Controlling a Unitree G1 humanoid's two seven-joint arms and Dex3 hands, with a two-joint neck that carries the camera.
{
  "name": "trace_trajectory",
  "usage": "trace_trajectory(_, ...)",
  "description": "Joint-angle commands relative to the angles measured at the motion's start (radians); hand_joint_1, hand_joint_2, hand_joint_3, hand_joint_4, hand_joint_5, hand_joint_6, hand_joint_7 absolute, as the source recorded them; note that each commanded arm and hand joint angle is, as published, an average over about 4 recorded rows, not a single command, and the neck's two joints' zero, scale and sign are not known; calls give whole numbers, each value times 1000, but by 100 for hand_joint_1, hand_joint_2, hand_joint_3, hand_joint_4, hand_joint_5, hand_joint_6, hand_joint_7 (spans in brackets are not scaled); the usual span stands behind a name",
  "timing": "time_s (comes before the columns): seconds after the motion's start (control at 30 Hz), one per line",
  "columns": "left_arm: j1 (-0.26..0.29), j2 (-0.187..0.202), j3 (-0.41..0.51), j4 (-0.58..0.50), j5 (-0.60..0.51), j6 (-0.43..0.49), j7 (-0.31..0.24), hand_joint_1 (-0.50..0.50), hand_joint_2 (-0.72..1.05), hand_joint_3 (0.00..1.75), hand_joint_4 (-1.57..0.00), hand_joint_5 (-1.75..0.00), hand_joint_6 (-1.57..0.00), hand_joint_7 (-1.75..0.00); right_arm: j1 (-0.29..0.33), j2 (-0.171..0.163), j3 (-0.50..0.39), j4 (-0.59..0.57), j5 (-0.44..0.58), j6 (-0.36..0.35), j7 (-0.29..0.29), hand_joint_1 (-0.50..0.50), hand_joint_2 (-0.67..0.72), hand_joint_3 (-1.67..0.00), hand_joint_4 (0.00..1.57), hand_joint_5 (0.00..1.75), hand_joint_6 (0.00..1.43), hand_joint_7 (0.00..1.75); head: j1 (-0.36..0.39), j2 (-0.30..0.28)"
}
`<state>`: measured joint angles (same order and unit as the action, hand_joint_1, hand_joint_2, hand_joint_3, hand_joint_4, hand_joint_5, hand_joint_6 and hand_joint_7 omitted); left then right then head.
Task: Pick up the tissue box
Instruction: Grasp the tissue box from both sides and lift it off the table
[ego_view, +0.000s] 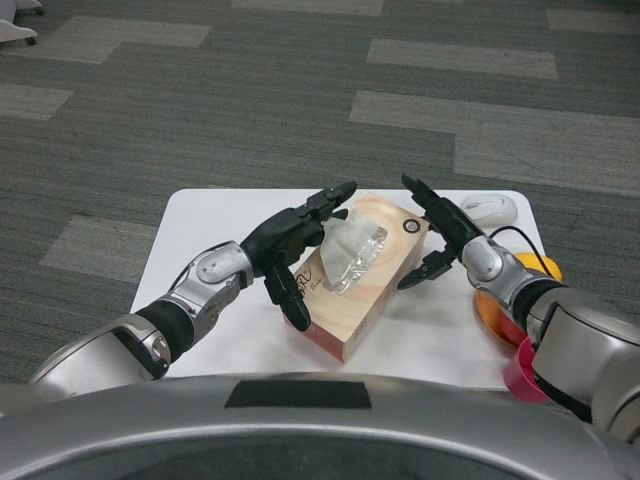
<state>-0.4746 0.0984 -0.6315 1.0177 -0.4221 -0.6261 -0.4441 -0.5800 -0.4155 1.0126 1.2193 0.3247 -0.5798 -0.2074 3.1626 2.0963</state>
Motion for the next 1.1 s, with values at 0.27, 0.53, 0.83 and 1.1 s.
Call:
trace_trajectory(0.27, -15, 7, 19, 7, -14, -23, -2, 50, -37, 9, 0, 0, 0, 0, -18, 3, -3, 7, 3, -11, -4, -43, -22, -16, 69, 36, 0, 7, -1, -4)
trace_trajectory(0.53, -7, 12, 19, 7, -12, -14, -7, 50, -19, 9, 0, 0, 0, 0, -17, 3, -3, 11, 4, -10, -4, -45, -22, -16, 69, 36, 0, 7, -5, -3)
trace_trajectory(0.83, 14, 60, 34, 4, -21, -5, -25, 50, 23, 9, 0, 0, 0, 0, -17, 3, -3, 14, 4, -9, -4, -46, -19, -16, 69, 39, 0, 7, -6, -1)
trace_trajectory(1.1, 63, 131, 48, -36, -40, -4, -64, 50, 25, 9, 0, 0, 0, 0, -17, 3, -6, 21, 4, -9, -4, -46, -16, -16, 69, 39, 0, 3, -2, 1)
